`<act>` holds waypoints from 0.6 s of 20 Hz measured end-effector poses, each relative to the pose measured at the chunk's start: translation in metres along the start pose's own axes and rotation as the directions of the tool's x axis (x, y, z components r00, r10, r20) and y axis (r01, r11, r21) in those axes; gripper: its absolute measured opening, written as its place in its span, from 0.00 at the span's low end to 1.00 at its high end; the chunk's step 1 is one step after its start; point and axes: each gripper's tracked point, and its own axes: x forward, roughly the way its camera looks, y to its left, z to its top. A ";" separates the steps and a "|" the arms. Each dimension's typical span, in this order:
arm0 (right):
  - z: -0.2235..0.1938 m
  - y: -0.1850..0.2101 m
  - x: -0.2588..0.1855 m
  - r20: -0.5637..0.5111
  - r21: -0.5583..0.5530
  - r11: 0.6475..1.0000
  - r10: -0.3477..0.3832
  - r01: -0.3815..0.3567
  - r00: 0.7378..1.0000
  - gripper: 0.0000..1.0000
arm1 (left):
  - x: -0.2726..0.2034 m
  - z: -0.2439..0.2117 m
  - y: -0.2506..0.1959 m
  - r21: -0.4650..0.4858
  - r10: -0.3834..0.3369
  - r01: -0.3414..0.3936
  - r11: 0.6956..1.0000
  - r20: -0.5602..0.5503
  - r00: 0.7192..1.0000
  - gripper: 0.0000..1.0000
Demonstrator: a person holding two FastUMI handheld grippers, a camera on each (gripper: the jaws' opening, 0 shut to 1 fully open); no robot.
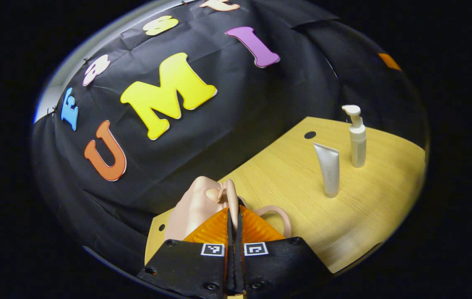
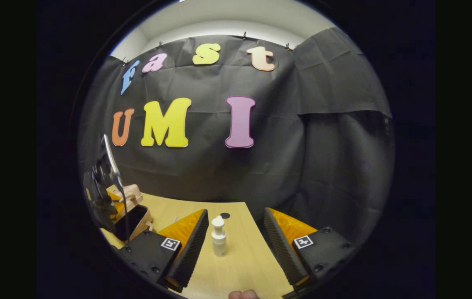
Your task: First open the suitcase, pack the skin care products into it, and then close the suitcase.
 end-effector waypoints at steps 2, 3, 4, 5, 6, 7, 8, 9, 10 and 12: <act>0.006 0.012 0.000 0.010 -0.018 1.000 0.023 -0.023 1.000 0.80 | -0.008 0.012 0.046 -0.103 0.036 -0.032 0.994 0.035 0.999 0.03; 0.010 0.018 0.000 0.015 -0.029 0.999 0.035 -0.035 0.999 0.80 | -0.011 0.012 0.071 -0.154 0.060 -0.052 0.987 0.048 0.997 0.03; 0.014 0.025 0.001 0.022 -0.037 0.998 0.047 -0.047 0.999 0.80 | -0.016 0.013 0.101 -0.188 0.090 -0.076 0.979 0.066 0.994 0.03; 0.020 0.031 0.002 0.032 -0.045 0.997 0.060 -0.059 0.998 0.80 | -0.020 0.010 0.133 -0.209 0.132 -0.113 0.971 0.078 0.988 0.03; 0.025 0.038 0.003 0.041 -0.052 0.996 0.071 -0.069 0.997 0.79 | -0.023 0.005 0.165 -0.225 0.171 -0.148 0.963 0.086 0.981 0.03; 0.029 0.043 0.005 0.046 -0.058 0.995 0.078 -0.076 0.996 0.79 | -0.025 -0.004 0.196 -0.245 0.210 -0.182 0.952 0.091 0.974 0.03; 0.030 0.047 0.006 0.045 -0.057 0.995 0.083 -0.080 0.996 0.80 | -0.024 -0.017 0.223 -0.267 0.228 -0.194 0.944 0.101 0.969 0.03; 0.032 0.053 0.008 0.044 -0.058 0.995 0.084 -0.082 0.995 0.80 | -0.025 -0.032 0.248 -0.287 0.241 -0.201 0.937 0.114 0.964 0.02; 0.032 0.056 0.009 0.039 -0.059 0.995 0.077 -0.075 0.996 0.80 | -0.023 -0.050 0.271 -0.302 0.264 -0.220 0.928 0.114 0.958 0.03; 0.035 0.064 0.010 0.035 -0.064 0.996 0.070 -0.068 0.997 0.80 | -0.018 -0.096 0.321 -0.326 0.315 -0.272 0.905 0.087 0.945 0.03</act>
